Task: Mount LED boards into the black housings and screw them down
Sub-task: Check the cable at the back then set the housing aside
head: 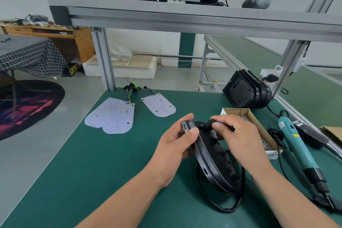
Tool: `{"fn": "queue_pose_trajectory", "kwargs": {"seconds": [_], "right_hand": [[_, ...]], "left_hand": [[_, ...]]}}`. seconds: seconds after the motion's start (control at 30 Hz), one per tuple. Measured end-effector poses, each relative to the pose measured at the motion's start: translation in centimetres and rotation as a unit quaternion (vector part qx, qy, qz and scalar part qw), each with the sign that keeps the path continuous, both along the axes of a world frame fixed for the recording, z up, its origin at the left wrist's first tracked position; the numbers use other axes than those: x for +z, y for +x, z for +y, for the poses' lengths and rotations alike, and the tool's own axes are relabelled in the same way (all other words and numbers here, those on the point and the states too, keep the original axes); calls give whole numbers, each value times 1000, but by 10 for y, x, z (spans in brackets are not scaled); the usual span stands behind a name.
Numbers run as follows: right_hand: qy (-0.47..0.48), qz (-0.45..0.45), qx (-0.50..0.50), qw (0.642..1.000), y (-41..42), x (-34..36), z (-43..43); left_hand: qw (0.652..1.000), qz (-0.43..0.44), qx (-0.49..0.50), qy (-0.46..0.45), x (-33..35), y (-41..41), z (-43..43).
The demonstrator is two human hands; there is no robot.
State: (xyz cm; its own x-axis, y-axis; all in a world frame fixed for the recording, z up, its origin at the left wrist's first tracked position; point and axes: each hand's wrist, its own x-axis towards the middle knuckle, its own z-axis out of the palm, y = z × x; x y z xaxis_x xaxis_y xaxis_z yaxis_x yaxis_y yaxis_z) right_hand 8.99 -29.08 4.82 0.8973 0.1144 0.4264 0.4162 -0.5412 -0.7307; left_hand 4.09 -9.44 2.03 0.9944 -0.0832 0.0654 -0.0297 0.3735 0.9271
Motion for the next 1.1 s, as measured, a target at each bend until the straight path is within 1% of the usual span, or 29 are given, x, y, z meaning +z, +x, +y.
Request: {"fn": "queue_pose_trajectory", "kwargs": {"seconds": [0.1,0.3,0.47,0.6,0.7,0.77,0.83,0.87,0.93,1.1], "right_hand": [[-16,-6,13,1000,-1,3,-1],[-101,-15,21,995,-1,5,-2],[-139,-57,15,989,-2,4,-2],[-148,-83,28,985,-3,5,-2],[-171,-110,15,979,-3,1,-2],[-143,-92,18,985,-2,-2,-4],[-112,-51,50,991,0,-2,-7],[-114,-41,64,991,2,-1,-9],[-105,-35,74,991,6,-1,-9],[-41,-42,62,996,4,-4,-8]], "left_hand": [[1000,0,-2,-7,0,-1,-1],[1000,4,1,-22,-2,1,-2],[1000,4,2,-14,-3,2,-1],[1000,4,5,-12,-3,3,0],[1000,3,1,-15,-3,3,0],[1000,2,0,-21,-2,3,0],[1000,3,2,-28,-2,3,-1],[999,4,3,-32,-1,4,-1],[999,7,4,-32,-1,4,-1],[1000,-6,10,-16,-2,3,-4]]}}
